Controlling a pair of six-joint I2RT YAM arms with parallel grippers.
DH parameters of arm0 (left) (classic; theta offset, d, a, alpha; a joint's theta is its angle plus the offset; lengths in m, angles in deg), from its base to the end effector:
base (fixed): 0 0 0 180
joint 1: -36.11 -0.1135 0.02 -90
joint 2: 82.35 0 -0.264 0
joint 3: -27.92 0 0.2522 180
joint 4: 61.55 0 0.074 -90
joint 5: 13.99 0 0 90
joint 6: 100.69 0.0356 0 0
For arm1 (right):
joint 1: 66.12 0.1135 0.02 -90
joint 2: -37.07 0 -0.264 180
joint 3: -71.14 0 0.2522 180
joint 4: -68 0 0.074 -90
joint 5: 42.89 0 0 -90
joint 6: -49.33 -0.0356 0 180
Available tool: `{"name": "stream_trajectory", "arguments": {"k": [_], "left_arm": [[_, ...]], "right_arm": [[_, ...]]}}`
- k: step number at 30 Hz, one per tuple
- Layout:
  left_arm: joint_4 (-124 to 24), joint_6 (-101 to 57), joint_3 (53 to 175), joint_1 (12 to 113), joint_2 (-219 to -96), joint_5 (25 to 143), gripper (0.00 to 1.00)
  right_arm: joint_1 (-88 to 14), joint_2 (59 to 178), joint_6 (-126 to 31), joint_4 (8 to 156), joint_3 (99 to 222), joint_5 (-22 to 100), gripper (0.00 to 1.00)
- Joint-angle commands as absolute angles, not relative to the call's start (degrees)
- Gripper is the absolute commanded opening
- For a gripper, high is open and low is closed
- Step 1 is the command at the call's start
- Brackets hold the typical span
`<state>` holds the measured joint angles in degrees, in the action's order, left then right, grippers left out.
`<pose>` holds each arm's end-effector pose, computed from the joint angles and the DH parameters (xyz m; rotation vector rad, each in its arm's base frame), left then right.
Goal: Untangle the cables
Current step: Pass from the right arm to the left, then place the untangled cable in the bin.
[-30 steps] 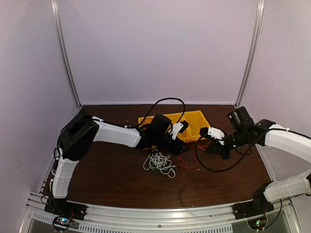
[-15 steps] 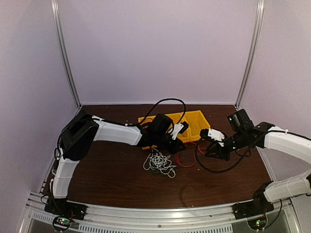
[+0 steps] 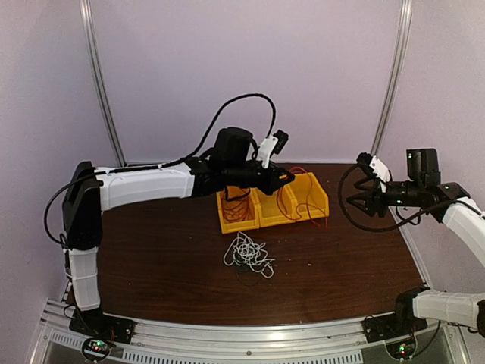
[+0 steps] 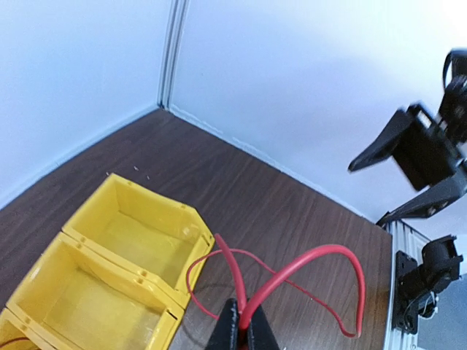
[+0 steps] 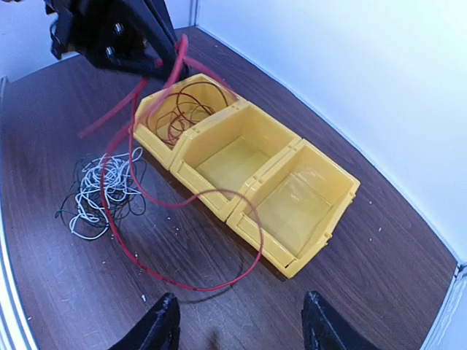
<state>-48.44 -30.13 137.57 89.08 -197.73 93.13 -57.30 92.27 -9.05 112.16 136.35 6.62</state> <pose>0.2845 -0.3946 0.2920 0.7993 1.8912 -1.1106 0.1954 0.0537 0.3174 -1.0648 1.7526 0.5168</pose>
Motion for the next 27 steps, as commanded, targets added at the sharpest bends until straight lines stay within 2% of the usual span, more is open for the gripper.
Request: {"name": "stream_trajectory", "arguments": {"k": [1, 6, 18, 27], "left_arm": [[-45.32, -30.98, 141.68, 85.78, -193.27, 92.31, 0.00], [-38.62, -28.49, 143.09, 82.75, -189.34, 88.03, 0.00], [-21.80, -18.51, 141.87, 78.66, -183.13, 72.13, 0.00], [-15.65, -11.31, 141.96, 78.35, -180.95, 64.01, 0.00]], "right_arm": [[-58.90, 92.93, -15.64, 102.57, 128.90, 11.07, 0.57], [-58.90, 94.63, -16.49, 100.86, 127.54, 16.82, 0.57], [-58.91, 94.01, -15.93, 100.90, 126.48, 16.64, 0.57], [-58.91, 94.00, -15.38, 101.36, 126.34, 16.32, 0.57]]}}
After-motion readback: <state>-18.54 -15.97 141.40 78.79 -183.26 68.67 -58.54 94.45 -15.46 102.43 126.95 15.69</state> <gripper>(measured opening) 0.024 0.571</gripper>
